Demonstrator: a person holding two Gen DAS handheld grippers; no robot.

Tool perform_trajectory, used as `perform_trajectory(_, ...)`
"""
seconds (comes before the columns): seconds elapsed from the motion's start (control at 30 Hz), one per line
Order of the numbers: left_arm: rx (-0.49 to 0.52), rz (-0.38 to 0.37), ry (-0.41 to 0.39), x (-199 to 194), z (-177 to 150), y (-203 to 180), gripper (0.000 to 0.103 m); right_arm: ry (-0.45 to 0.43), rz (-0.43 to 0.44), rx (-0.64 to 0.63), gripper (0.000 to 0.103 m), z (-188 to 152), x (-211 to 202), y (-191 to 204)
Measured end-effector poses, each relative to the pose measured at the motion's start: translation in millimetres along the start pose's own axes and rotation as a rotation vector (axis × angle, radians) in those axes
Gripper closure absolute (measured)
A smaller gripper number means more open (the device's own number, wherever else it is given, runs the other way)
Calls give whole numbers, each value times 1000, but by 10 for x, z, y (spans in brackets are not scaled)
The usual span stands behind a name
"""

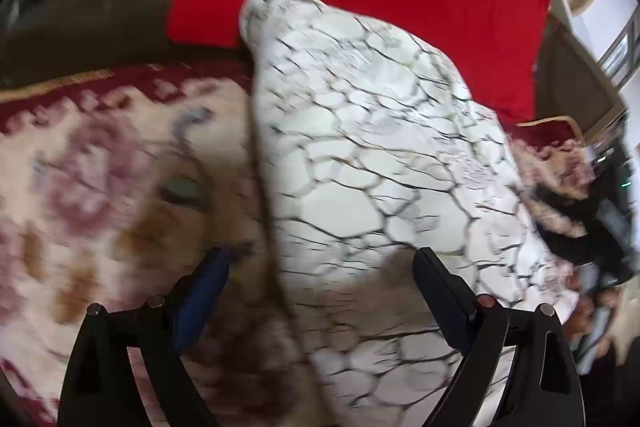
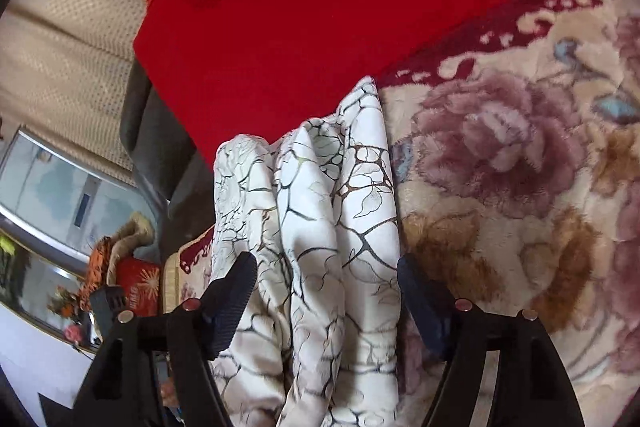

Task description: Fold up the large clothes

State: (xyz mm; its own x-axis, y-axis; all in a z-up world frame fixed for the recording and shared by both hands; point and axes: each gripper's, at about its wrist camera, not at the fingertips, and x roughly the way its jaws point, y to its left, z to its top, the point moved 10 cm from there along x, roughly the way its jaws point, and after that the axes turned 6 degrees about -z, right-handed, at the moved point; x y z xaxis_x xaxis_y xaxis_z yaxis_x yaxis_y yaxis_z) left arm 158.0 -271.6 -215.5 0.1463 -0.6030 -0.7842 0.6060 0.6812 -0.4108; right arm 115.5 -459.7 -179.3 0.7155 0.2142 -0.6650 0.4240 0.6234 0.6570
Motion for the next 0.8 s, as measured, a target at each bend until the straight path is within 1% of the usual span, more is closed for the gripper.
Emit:
perform_trajectory(0.03,-10,-24,6,45,-23,-23,10,28,15,8,27,-51,101,1)
perform_trajectory(0.07,-19,-39,18,117,-68,-61,10,55,9,10,27,-115,192,-9)
perform_trajectory(0.1,-17,-44,21,141,-83,-79,10,62,-22,-4,27,-152,252,-27)
perform_trajectory(0.17,-9,-52,11,123,-77,-110,10,47,-66,-79,26,-203,279,42)
perform_trajectory(0.2,-9,-54,10,107,-77,-112,10,49,-62,-92,26,-223,265,90)
perform_trajectory(0.27,-13,-45,3,18,-77,-96,10,51,-33,-76,26,-239,193,142)
perform_trajectory(0.33,2,-23,-17,-118,-128,-146,10,15,-27,-74,26,-217,60,159)
perform_trajectory(0.43,60,4,-54,-298,-207,-276,10,-58,-32,-96,26,-256,-195,174)
perform_trajectory(0.47,93,35,-66,-347,-245,-344,10,-88,-25,-115,26,-296,-305,215)
perform_trajectory(0.53,142,91,-76,-343,-228,-388,10,-117,-5,-148,26,-367,-443,297)
perform_trajectory(0.6,212,184,-48,-267,-313,-484,10,-130,26,-183,28,-506,-538,451)
perform_trajectory(0.67,251,253,-25,-187,-340,-478,9,-102,64,-174,31,-643,-517,527)
perform_trajectory(0.7,251,264,-16,-146,-354,-470,9,-70,73,-139,33,-714,-450,505)
perform_trajectory(0.8,183,280,17,-99,-426,-335,4,15,74,-25,38,-867,-216,297)
